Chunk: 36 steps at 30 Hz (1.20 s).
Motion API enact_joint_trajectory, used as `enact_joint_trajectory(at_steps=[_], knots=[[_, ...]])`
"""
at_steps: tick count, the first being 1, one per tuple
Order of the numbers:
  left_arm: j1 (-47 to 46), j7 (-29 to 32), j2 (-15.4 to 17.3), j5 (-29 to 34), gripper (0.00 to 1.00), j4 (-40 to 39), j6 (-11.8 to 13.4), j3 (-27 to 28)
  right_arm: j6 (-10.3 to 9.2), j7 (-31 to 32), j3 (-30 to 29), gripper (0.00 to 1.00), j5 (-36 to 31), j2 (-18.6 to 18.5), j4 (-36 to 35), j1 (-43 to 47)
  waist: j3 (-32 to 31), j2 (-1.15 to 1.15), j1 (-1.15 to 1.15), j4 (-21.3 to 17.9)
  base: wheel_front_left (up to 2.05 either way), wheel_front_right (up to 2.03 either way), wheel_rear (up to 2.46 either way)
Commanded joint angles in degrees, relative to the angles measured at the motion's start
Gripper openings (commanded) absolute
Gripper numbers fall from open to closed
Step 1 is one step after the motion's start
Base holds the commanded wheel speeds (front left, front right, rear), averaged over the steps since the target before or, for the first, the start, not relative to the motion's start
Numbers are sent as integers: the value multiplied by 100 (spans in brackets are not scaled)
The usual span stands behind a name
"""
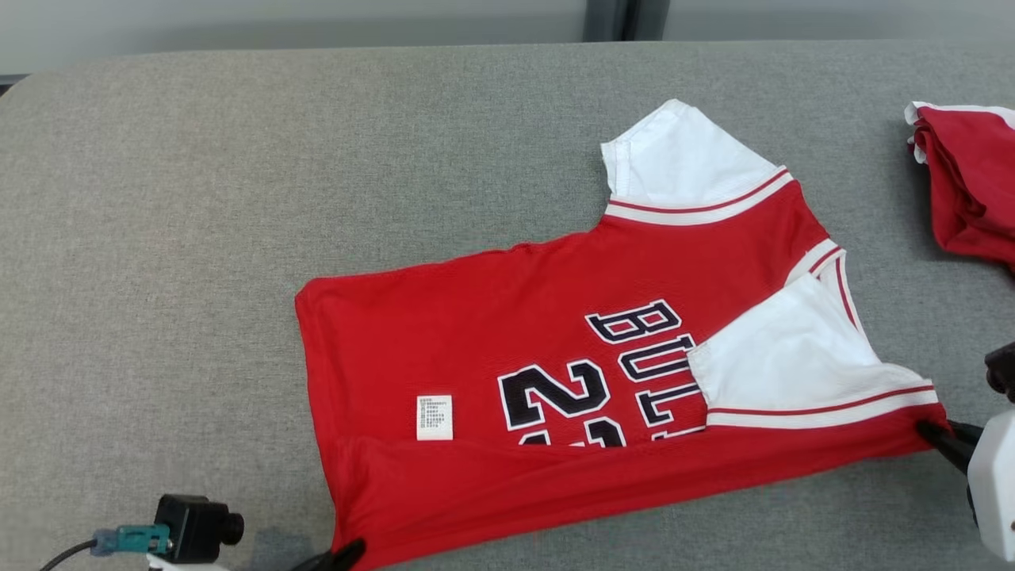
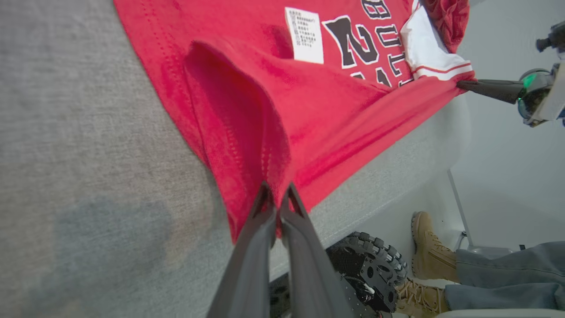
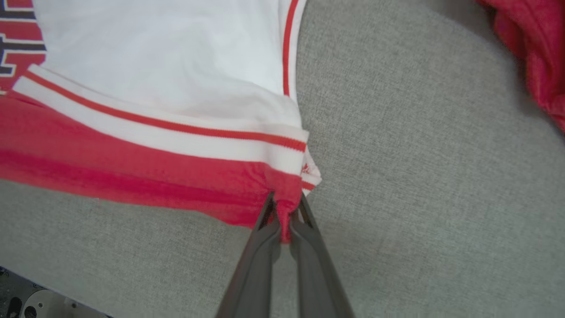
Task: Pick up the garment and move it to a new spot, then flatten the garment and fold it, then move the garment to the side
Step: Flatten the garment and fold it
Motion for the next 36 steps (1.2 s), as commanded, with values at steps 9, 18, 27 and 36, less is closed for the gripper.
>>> enact_joint_trajectory(at_steps=[9, 18, 27, 36], knots=[[209, -124, 30, 33, 100, 236, -16, -31, -3, 45, -116, 100, 13, 47, -21, 243, -16, 0, 0, 27, 0, 0, 0], [-182, -411, 238, 276, 100, 36, 391, 416, -3, 220, -542, 100, 11, -243, -962, -329, 271, 0, 0, 98, 0, 0, 0], [-2130, 22, -209, 844, 100, 406, 526, 538, -3, 563, 15, 100, -753, -129, -863, -2883, 1283, 0, 0, 568, 0, 0, 0], [-3673, 390, -1084, 1178, 100, 1627, 6, 107, -3, 378, 701, 100, -1592, 679, 1161, -4963, 1843, 0, 0, 1136, 0, 0, 0]])
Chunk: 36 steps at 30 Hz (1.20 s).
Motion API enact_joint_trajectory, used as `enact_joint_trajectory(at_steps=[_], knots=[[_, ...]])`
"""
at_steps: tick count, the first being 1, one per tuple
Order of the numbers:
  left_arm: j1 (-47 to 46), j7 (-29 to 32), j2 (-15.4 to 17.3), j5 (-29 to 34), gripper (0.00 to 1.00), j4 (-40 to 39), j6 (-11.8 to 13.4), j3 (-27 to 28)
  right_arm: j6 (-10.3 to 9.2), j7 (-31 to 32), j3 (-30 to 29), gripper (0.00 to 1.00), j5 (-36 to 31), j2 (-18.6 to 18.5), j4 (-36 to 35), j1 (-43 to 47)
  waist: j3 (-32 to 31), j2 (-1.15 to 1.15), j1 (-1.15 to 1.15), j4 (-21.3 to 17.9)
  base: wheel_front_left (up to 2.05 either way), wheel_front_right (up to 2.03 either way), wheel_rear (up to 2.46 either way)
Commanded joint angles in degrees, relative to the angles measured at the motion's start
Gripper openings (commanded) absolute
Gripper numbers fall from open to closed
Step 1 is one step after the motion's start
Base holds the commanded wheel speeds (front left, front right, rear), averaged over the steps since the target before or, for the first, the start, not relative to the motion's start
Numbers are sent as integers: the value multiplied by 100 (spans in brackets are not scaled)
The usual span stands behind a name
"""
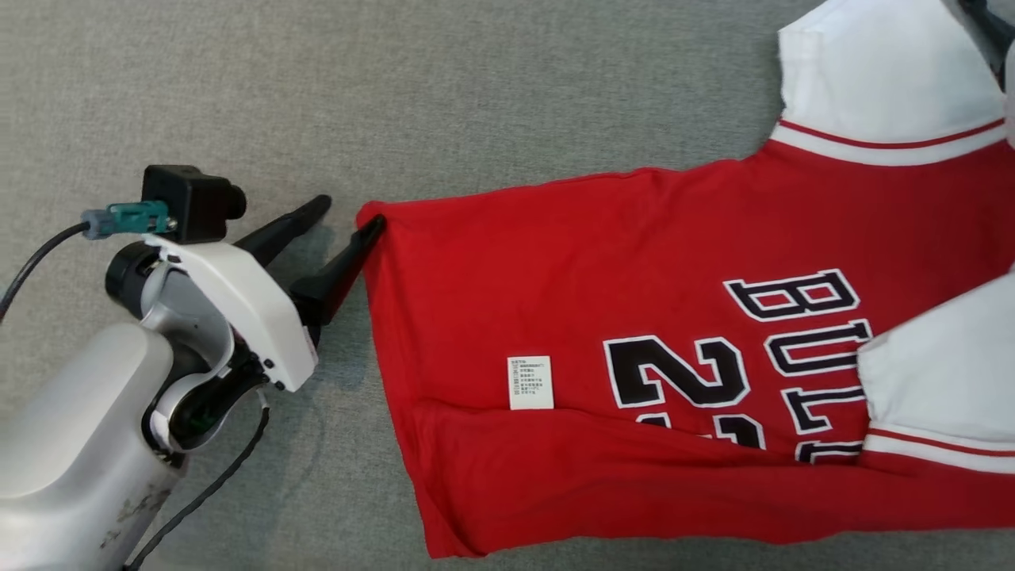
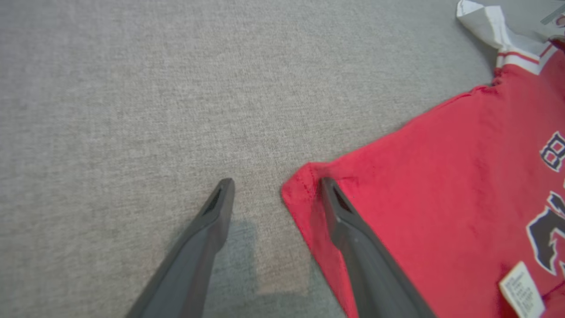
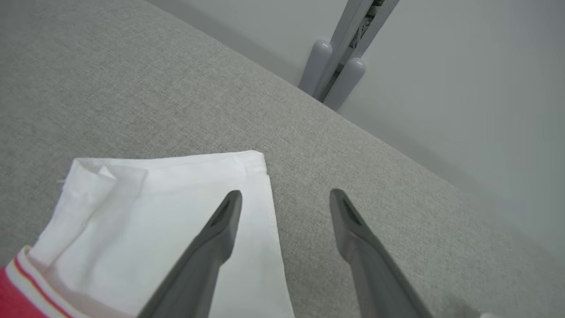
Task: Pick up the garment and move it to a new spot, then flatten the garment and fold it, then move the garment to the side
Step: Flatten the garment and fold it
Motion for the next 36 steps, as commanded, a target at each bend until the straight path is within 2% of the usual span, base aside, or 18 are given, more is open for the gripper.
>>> enact_joint_trajectory(at_steps=[1, 9, 19, 20, 22, 23, 24, 25, 28, 31, 36], knots=[[-238, 69, -146, 50, 100, 199, -129, -112, -1, -83, 108, 100, -96, 134, 416, -231, 230, 0, 0, 298, 0, 0, 0], [-451, 174, -419, -46, 100, 421, -378, -400, -1, -206, 412, 100, -170, 237, 1247, -606, 261, 0, 0, 395, 0, 0, 0], [-476, 341, -416, -302, 100, 267, -494, -709, -1, -113, 784, 100, -7, 333, 1676, -682, 257, 0, 0, 349, 0, 0, 0], [-471, 372, -409, -324, 100, 267, -498, -765, 0, -134, 811, 82, 14, 338, 1702, -694, 248, 0, 0, 341, 0, 0, 0], [-478, 368, -399, -347, 100, 289, -506, -813, 0, -167, 893, 17, 62, 356, 1740, -694, 232, 0, 0, 322, 0, 0, 0], [-499, 372, -387, -335, 59, 310, -509, -852, 0, -176, 924, 0, 83, 356, 1767, -712, 225, 0, 0, 311, 0, 0, 0], [-517, 348, -388, -313, 23, 328, -511, -882, 0, -218, 962, 0, 125, 360, 1789, -721, 213, 0, 0, 301, 0, 0, 0], [-514, 280, -416, -343, 0, 358, -510, -859, 0, -331, 967, 0, 161, 371, 1790, -730, 195, 0, 0, 287, 0, 0, 0], [-566, 30, -422, -323, 0, 461, -500, -730, 0, -865, 841, 0, 192, 442, 1801, -853, 139, 0, 0, 217, 0, 0, 0], [-554, -228, -294, -355, 0, 575, -485, -532, -1, -1458, 657, 0, 384, 503, 1907, -871, 3, 0, 0, 102, 0, 0, 0], [-375, -497, -141, -333, 0, 501, -392, -394, -1, -2076, 582, 0, 737, 319, 1763, -519, -376, 0, 0, -78, 0, 0, 0]])
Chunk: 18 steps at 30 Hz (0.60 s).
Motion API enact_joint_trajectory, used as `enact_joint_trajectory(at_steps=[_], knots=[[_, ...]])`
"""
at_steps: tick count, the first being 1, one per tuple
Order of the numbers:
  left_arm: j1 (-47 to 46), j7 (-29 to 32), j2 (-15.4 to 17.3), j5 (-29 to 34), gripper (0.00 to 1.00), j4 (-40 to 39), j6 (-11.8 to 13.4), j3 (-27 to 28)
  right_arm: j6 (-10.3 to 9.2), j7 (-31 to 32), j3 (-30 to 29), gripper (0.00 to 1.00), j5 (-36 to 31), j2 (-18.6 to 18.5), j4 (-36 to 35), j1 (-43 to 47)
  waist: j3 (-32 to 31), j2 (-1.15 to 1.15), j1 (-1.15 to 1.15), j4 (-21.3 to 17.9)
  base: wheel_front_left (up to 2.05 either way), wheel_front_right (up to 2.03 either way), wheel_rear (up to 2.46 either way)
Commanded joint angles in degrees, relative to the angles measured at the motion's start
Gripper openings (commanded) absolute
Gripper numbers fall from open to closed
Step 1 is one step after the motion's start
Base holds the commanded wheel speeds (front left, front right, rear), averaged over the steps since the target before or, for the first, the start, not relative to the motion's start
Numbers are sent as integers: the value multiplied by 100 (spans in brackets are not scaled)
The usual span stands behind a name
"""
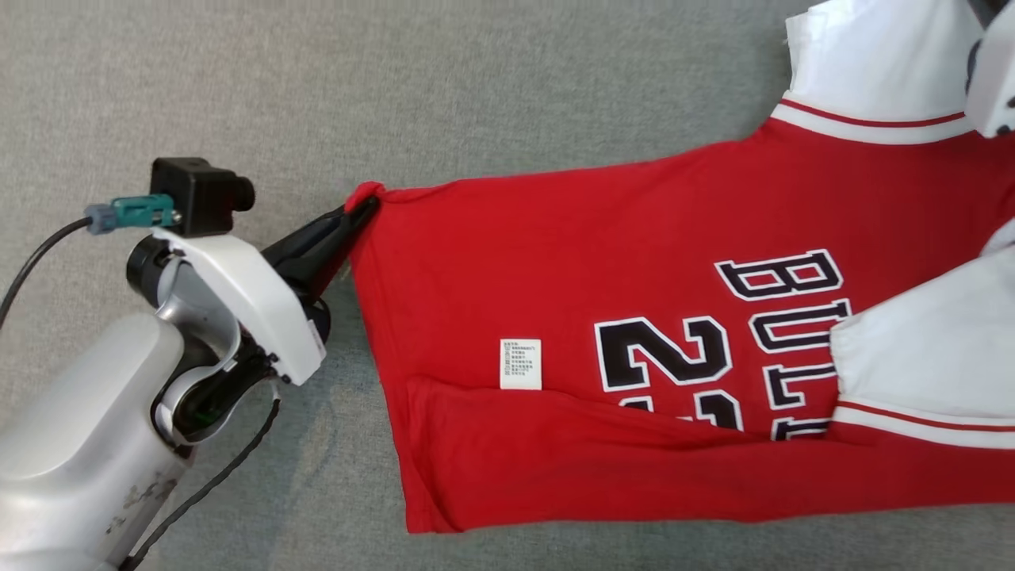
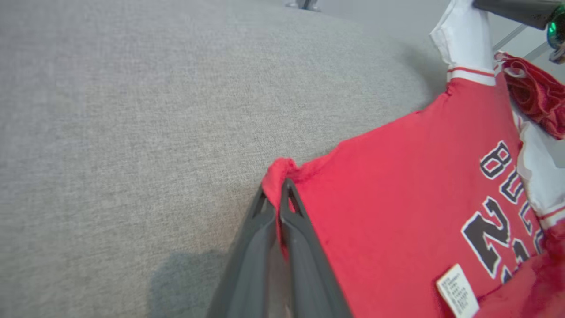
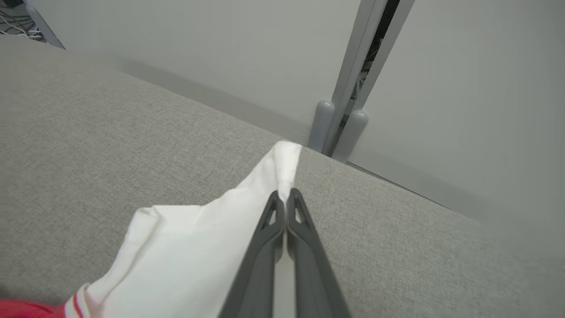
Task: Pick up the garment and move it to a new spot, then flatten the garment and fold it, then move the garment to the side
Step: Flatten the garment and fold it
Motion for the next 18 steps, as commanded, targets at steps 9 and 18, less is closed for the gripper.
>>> enact_joint_trajectory(at_steps=[9, 18], knots=[[1292, -508, 556, -184, 0, -1093, 452, 178, 0, -821, -181, 0, 904, -697, -1401, 1972, -1067, 0, 0, -578, 0, 0, 0], [2975, -1000, 843, -805, 0, -2133, 1032, 332, 0, -1036, -774, 0, 1058, -523, -2317, 4206, -1525, 0, 0, -1014, 0, 0, 0]])
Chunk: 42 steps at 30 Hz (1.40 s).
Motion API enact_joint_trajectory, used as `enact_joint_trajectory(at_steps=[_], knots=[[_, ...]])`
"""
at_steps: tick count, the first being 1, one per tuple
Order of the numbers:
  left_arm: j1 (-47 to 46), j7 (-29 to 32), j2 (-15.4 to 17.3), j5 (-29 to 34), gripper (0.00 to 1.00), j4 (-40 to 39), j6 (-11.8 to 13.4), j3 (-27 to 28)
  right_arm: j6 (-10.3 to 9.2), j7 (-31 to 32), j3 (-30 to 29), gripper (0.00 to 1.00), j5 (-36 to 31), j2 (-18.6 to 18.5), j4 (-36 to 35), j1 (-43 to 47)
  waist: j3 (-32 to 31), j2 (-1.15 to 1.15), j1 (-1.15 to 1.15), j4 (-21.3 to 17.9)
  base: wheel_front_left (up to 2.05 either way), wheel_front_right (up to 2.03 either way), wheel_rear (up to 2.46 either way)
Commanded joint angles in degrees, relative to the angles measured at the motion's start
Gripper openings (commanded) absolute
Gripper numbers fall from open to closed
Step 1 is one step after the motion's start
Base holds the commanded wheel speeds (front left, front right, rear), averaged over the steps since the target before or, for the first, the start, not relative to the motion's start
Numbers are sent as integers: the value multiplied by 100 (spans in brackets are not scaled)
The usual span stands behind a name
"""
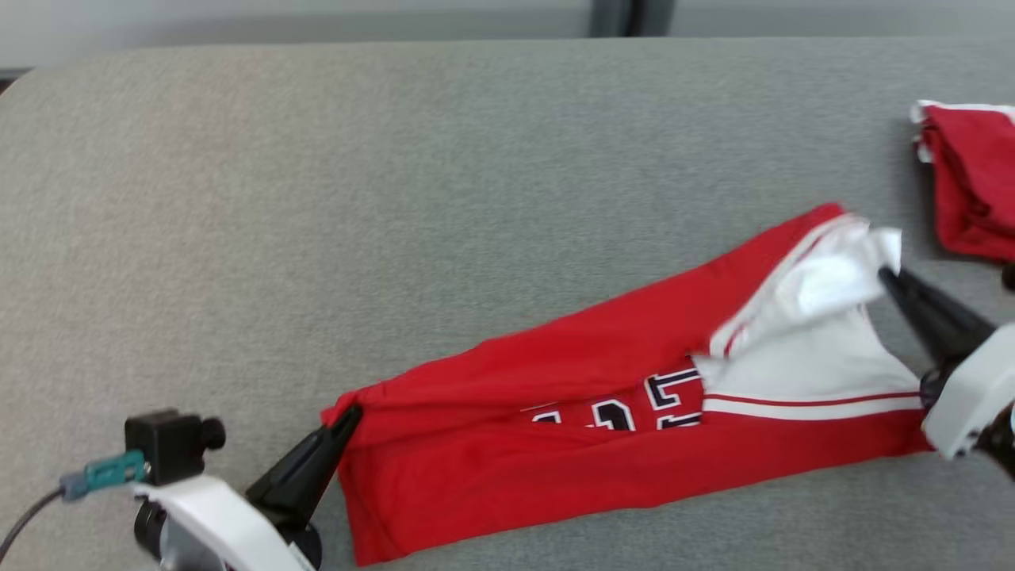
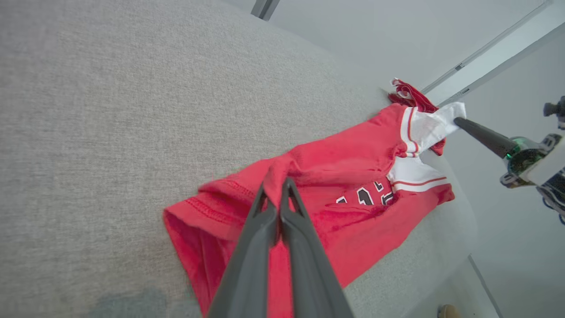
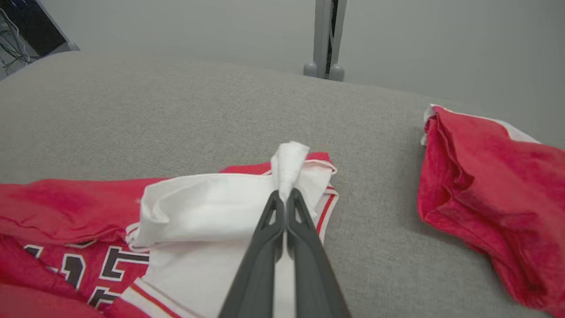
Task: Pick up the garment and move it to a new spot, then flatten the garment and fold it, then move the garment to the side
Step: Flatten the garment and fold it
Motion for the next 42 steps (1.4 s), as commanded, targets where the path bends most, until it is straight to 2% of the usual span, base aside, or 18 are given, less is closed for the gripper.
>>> enact_joint_trajectory(at_steps=[1, 2, 3, 4, 5, 6, 10, 13, 15, 19, 21, 24, 25, 29, 34, 35, 40, 42], knots=[[86, -55, 60, -45, 0, -12, 64, 66, 1, -77, -62, 0, -17, 48, -34, 105, -144, 0, 0, -184, 0, 0, 0], [204, -109, 69, -80, 0, -39, 108, 73, 1, -95, -131, 0, -74, 121, -37, 262, -153, 0, 0, -219, 0, 0, 0], [299, -164, 64, -113, 5, -37, 150, 90, 1, -122, -164, 0, -180, 166, -24, 383, -155, 0, 0, -246, 0, 0, 0], [398, -209, 32, -166, 43, 6, 201, 114, 1, -146, -164, 30, -311, 211, -4, 485, -162, 0, 0, -267, 0, 0, 0], [460, -218, 30, -166, 100, 59, 234, 102, 1, -166, -137, 82, -416, 263, 21, 559, -165, 0, 0, -281, 0, 0, 0], [484, -246, 73, -89, 100, 125, 265, 85, 1, -160, -129, 100, -492, 327, 56, 615, -171, 0, 0, -294, 0, 0, 0], [589, -433, 80, 211, 100, 433, 523, 9, 1, -37, -263, 100, -640, 419, 46, 684, -199, 0, 0, -311, 0, 0, 0], [751, -874, 28, 449, 100, 601, 943, 179, 1, 206, -488, 100, -538, 371, -191, 612, -203, 0, 0, -318, 0, 0, 0], [881, -1135, -104, 703, 100, 711, 1260, 402, 1, 440, -647, 100, -534, 333, -288, 536, -186, 0, 0, -298, 0, 0, 0], [951, -1259, -483, 1689, 100, 856, 1597, 866, 1, 1084, -665, 100, -814, 310, -143, 395, -109, 0, 0, -120, 0, 0, 0], [1039, -1256, -945, 2113, 100, 815, 1524, 1215, 1, 1398, -602, 100, -904, 352, 34, 280, -67, 0, 0, -2, 0, 0, 0], [1153, -1259, -1400, 2979, 100, 895, 1363, 1560, 1, 1734, -488, 100, -1127, 449, 370, 76, -15, 0, 0, 152, 0, 0, 0], [1280, -1252, -1796, 3344, 100, 972, 1199, 1759, 1, 1877, -493, 100, -1209, 563, 653, -59, 11, 0, 0, 256, 0, 0, 0], [1428, -1254, -2411, 3964, 100, 1145, 823, 2156, 1, 2066, -501, 100, -1511, 572, 1143, -294, 24, 0, 0, 478, 0, 0, 0], [1561, -1255, -3011, 4626, 100, 1324, 332, 2553, 0, 2274, -591, 100, -1569, 545, 1580, -332, -10, 0, 0, 692, 0, 0, 0], [1561, -1255, -3011, 4626, 100, 1324, 332, 2553, 0, 2274, -591, 100, -1569, 545, 1580, -332, -10, 0, 0, 692, 0, 0, 0], [1640, -1254, -3374, 5028, 100, 1512, -75, 2910, 9, 2369, -233, 100, -1207, 641, 1759, -202, -136, 0, 0, 784, 0, 0, 0], [1674, -1255, -3460, 5127, 100, 1553, -195, 3022, 9, 2331, 6, 29, -1070, 594, 1785, -142, -224, 0, 0, 788, 0, 0, 0]])
